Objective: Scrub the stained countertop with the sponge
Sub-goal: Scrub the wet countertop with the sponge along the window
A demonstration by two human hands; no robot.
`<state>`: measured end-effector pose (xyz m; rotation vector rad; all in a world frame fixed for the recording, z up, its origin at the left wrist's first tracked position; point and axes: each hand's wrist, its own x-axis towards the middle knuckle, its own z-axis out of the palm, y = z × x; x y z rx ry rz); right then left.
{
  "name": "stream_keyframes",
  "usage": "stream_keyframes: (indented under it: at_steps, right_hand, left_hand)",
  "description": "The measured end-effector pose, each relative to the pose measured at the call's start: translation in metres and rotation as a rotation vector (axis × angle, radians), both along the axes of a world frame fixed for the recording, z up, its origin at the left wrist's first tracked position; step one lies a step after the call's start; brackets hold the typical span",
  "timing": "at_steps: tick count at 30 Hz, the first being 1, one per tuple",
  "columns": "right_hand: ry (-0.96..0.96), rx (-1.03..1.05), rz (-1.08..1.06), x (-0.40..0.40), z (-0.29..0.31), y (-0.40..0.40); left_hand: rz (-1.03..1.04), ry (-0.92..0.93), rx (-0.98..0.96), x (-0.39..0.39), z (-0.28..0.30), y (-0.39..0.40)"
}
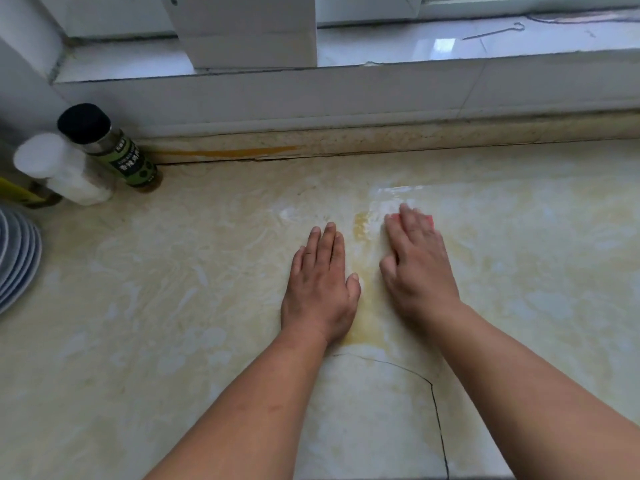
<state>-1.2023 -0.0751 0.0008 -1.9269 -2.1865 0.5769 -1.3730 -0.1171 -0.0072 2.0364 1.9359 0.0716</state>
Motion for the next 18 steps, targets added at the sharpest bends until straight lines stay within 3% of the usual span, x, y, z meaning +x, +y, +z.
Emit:
stream_keyframes:
  at_steps: [2, 5, 12, 15, 18]
  right_hand:
    - [0.002, -0.011, -0.063, -0.007, 0.001, 0.025]
    - [-0.005, -0.02, 0.074, -0.03, 0.003, 0.043]
    - [0.012, -0.022, 0.362, 0.005, 0.008, -0.052]
    - [-0.011, -0.042, 0.214, 0.038, 0.004, -0.067]
    - [-0.054, -0.041, 0.067, 0.043, 0.001, -0.032]
  left_hand:
    - [0.0, -0.003, -0.003, 0.0, 0.0, 0.0]
    - [-0.001, -0.011, 0.007, 0.0, 0.001, 0.0]
    - [0.0, -0.047, 0.008, -0.002, 0.005, -0.002]
    - [0.001, -0.033, -0.011, -0.001, 0.005, -0.002]
    - [0.002, -0.004, -0.019, 0.001, 0.004, -0.002]
